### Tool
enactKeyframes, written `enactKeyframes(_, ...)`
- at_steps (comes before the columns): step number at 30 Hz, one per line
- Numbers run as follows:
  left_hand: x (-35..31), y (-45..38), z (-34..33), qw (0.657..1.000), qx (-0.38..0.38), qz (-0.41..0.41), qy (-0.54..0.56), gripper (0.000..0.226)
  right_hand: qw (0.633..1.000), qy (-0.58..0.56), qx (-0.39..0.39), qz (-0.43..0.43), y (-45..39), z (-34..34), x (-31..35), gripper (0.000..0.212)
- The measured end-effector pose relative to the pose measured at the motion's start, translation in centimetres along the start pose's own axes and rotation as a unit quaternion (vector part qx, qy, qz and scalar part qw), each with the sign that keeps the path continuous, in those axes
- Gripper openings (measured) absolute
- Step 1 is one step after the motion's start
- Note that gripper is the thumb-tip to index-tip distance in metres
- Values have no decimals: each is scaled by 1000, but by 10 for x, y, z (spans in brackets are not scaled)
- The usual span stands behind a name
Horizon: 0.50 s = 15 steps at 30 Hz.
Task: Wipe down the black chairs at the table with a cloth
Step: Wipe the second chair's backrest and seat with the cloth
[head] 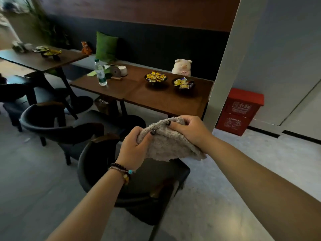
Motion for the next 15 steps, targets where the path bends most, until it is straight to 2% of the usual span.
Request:
enactKeyframes(7,53,7,130,986,-33,91,138,16,996,-71,-34,-52,2,-114,39,39)
enactKeyframes(9,59,3,158,984,-32,99,147,16,990,-112,-17,-89,-2,-140,43,33)
enactKeyframes(13,77,-20,199,963,-52,138,224,19,962,-221,38,-157,-20,-182,49,52)
enactKeyframes(15,95,-32,210,942,-71,183,271,22,953,-249,79,-152,-30,-203,53,50)
Point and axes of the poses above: each hand's wrist, its own y-axis away from the middle knuckle, its own z-axis out of the back of the hand, x = y × z, the point moved 8 cm from there along -y, towards the middle knuckle, and after that the axes turned 4 degrees about z, right-handed, at the moved point
